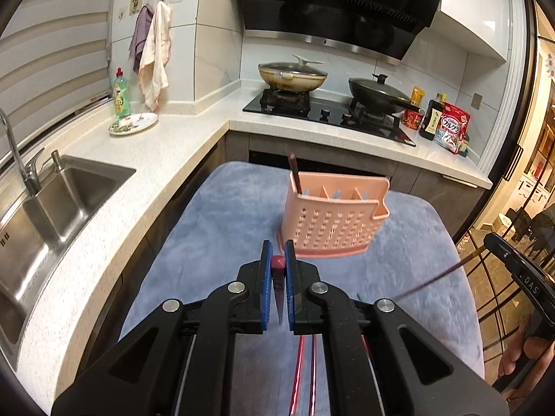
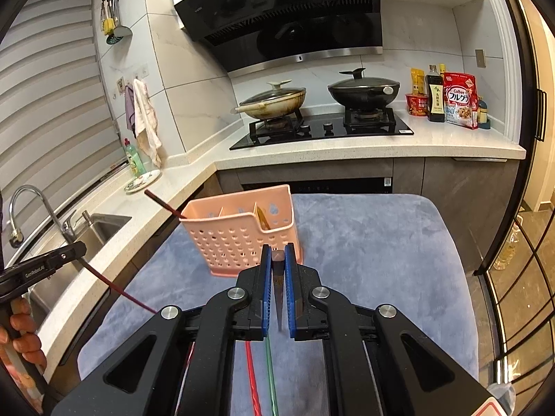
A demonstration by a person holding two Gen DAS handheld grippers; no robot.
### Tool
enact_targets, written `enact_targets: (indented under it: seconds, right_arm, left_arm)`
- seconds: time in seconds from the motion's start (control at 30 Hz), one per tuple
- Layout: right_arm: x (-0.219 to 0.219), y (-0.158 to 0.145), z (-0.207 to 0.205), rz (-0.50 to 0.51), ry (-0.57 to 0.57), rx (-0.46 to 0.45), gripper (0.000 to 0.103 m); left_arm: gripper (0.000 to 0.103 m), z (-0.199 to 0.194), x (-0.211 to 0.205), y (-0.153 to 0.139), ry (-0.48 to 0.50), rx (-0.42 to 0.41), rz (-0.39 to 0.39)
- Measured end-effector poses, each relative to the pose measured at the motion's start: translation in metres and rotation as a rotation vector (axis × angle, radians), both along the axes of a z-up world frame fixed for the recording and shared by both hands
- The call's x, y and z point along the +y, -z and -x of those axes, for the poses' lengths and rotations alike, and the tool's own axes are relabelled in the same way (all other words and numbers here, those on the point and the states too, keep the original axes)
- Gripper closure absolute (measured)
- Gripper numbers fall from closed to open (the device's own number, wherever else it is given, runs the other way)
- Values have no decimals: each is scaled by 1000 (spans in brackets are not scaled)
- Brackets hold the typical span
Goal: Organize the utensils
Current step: 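Lift both chopsticks and carry them above the pink holder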
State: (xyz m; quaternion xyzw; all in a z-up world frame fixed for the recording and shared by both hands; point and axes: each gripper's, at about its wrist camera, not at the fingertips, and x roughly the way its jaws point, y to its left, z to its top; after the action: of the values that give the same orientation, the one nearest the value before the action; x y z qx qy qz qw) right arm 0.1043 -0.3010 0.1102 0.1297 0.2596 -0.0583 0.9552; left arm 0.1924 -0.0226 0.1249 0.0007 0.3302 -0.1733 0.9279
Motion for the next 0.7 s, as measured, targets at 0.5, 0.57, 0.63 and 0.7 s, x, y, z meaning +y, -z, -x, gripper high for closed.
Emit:
enact_targets:
  seconds: [0.5, 0.57, 0.63, 0.7]
  right_arm:
    - [-26, -86, -49, -83, 3, -220, 96]
    - [-29, -100, -60, -98, 8, -262, 96]
    - [-30, -111, -69, -99, 13, -296, 96]
    - [-29, -119, -82, -97, 18, -315, 96]
  left_arm:
    - [96, -41, -36, -95, 16, -172, 111]
    - [96, -48, -41, -108, 11, -200, 119]
    - [96, -54, -46, -120, 7, -239, 135]
    - [96, -61, -51, -128, 2, -267, 142]
